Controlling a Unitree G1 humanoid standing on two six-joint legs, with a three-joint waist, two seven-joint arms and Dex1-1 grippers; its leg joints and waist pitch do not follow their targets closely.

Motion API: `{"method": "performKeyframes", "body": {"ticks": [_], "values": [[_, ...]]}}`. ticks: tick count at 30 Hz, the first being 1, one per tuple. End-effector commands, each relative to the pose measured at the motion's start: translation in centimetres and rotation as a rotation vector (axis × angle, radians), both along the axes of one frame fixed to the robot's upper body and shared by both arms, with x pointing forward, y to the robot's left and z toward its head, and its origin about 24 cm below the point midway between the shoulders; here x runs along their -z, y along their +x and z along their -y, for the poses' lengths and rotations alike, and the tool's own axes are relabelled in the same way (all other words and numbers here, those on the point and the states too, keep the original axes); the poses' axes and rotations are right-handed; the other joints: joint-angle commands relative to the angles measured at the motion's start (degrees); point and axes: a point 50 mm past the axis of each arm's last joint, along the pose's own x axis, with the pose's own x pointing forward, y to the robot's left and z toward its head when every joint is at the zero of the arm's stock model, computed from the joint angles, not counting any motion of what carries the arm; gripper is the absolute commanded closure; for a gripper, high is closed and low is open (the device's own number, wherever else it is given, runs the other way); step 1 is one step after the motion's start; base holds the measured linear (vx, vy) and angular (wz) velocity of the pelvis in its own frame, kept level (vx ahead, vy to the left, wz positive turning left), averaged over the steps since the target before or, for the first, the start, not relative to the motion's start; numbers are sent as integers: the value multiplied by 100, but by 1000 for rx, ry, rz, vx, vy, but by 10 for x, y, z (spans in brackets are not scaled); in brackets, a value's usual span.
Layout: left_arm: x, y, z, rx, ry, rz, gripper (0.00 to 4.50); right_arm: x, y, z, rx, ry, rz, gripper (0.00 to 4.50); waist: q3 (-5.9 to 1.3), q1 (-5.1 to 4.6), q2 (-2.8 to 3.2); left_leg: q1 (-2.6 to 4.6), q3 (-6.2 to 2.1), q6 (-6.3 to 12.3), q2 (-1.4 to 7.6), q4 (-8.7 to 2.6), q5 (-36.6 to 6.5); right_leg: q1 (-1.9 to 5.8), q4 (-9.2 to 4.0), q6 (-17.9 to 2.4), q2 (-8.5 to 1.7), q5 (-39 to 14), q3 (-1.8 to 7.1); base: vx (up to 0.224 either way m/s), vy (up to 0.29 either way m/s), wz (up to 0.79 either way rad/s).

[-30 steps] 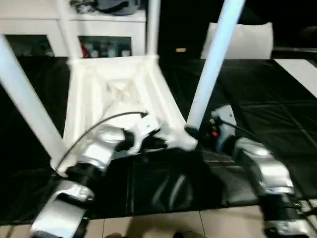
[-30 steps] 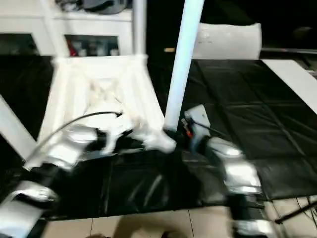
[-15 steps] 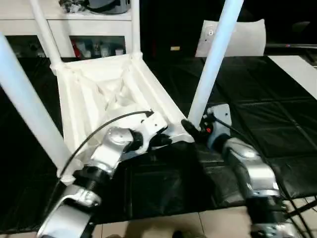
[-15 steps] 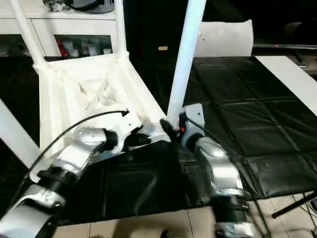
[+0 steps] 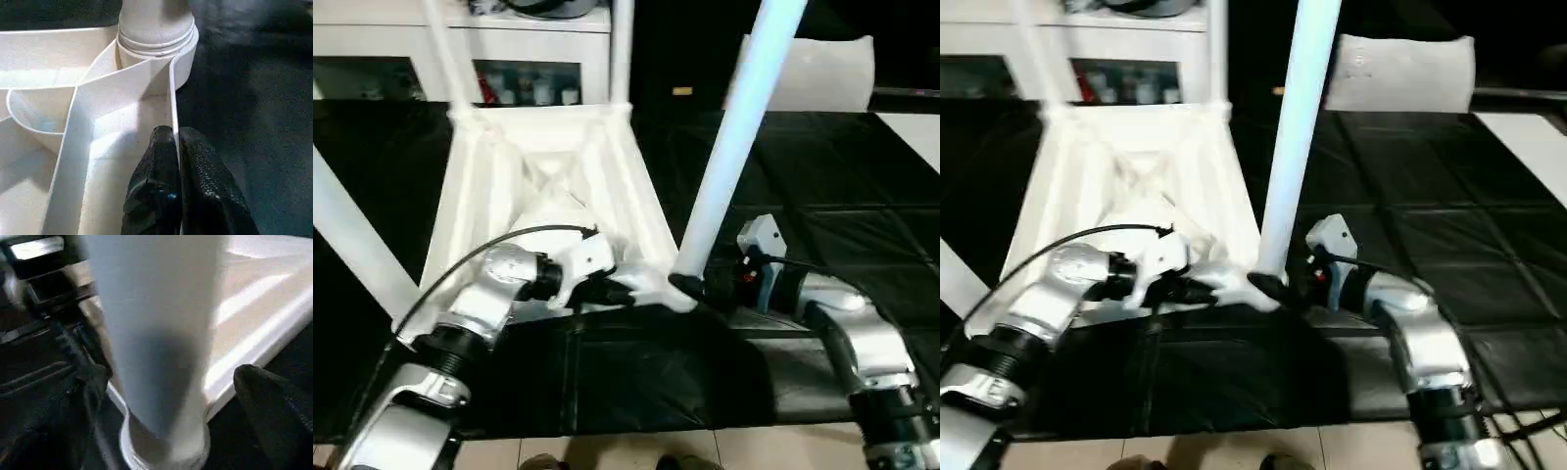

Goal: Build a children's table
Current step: Rotate leg to tighten

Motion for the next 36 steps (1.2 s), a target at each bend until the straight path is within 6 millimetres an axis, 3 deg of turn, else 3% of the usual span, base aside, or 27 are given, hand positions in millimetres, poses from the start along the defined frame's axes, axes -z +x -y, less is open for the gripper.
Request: {"method": "performKeyframes", "body": {"ticks": [1,2,6,7,8,15,25,33,36], "values": [[-14,-3,11,160,-20,42,450,-4,0,1,-85,-4,36,2,-432,-9,-60,78,-48,484,335,-376,-940,348,-313,-1267,-401,-1353,369,0,0,0],[-14,-3,10,171,-11,42,450,-4,0,1,-98,-8,46,2,-423,18,-37,79,-49,440,333,-379,-994,342,-320,-1229,-413,-1485,371,0,0,0],[-15,-2,6,222,12,38,450,-2,-2,0,-172,-1,8,2,-416,89,-46,107,-42,341,347,-385,-1061,324,-336,-1174,-406,-1686,369,0,0,0],[-15,-3,6,243,18,32,450,-2,-3,-1,-203,11,-9,30,-418,97,-38,111,-42,341,352,-387,-1053,322,-335,-1174,-404,-1689,368,0,0,0],[-16,-3,6,258,21,26,450,-2,-4,-1,-234,19,-22,30,-417,105,-66,103,-41,347,361,-390,-1040,331,-330,-1175,-401,-1679,367,0,0,0],[-20,-2,8,326,22,14,450,-3,-7,-3,-356,38,-69,88,-422,228,-55,112,-31,328,371,-379,-967,319,-319,-1156,-424,-1732,375,0,0,0],[-19,-1,10,352,27,5,450,-1,-13,-4,-457,29,-142,165,-413,244,-104,76,-36,347,353,-373,-903,339,-324,-1082,-422,-1830,364,0,0,0],[-18,0,9,333,20,5,450,-2,-12,-7,-467,31,-150,233,-402,235,-96,84,-42,296,359,-383,-945,332,-330,-1082,-423,-1862,364,0,0,0],[-17,5,16,235,9,32,450,-1,-9,-14,-357,68,-134,242,-389,221,-54,84,-53,244,360,-394,-1001,327,-335,-1069,-415,-1905,365,0,0,0]]}}
